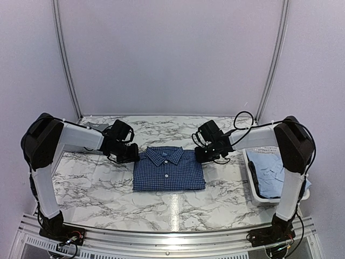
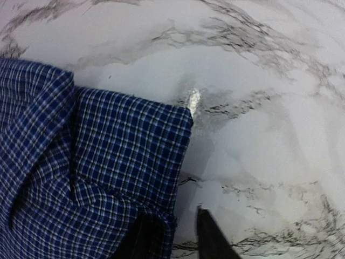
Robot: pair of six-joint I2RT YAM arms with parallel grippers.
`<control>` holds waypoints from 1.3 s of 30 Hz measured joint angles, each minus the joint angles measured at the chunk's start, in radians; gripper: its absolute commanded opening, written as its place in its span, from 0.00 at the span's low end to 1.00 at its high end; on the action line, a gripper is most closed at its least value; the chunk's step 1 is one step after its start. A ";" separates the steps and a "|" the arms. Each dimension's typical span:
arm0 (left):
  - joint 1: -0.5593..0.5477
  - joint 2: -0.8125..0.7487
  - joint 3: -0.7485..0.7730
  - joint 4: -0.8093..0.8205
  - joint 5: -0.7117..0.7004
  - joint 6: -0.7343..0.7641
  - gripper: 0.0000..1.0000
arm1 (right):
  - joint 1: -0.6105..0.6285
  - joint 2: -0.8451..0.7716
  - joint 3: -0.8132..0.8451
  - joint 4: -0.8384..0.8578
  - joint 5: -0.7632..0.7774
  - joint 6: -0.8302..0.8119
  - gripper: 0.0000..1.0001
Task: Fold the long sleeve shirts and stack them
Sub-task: Smooth out the square-folded shirt at the center of the board.
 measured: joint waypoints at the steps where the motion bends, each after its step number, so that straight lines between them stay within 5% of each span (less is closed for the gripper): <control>1: 0.001 0.000 0.000 0.000 0.000 0.001 0.11 | -0.001 -0.001 0.001 -0.002 0.002 0.005 0.39; 12: 0.002 0.000 0.022 -0.009 -0.011 0.011 0.16 | 0.029 -0.031 0.139 -0.051 0.018 -0.023 0.44; 24: 0.006 0.002 0.045 -0.013 -0.011 0.014 0.16 | 0.055 0.234 0.367 -0.027 -0.087 -0.013 0.50; 27: 0.006 0.004 0.045 -0.013 -0.011 0.015 0.16 | 0.055 0.247 0.369 -0.032 -0.091 -0.004 0.42; 33: 0.006 0.010 0.045 -0.014 -0.012 0.015 0.16 | 0.055 0.247 0.371 -0.027 -0.110 0.015 0.06; 39: 0.006 0.011 0.048 -0.016 -0.012 0.019 0.16 | 0.055 0.247 0.384 -0.022 -0.088 0.017 0.01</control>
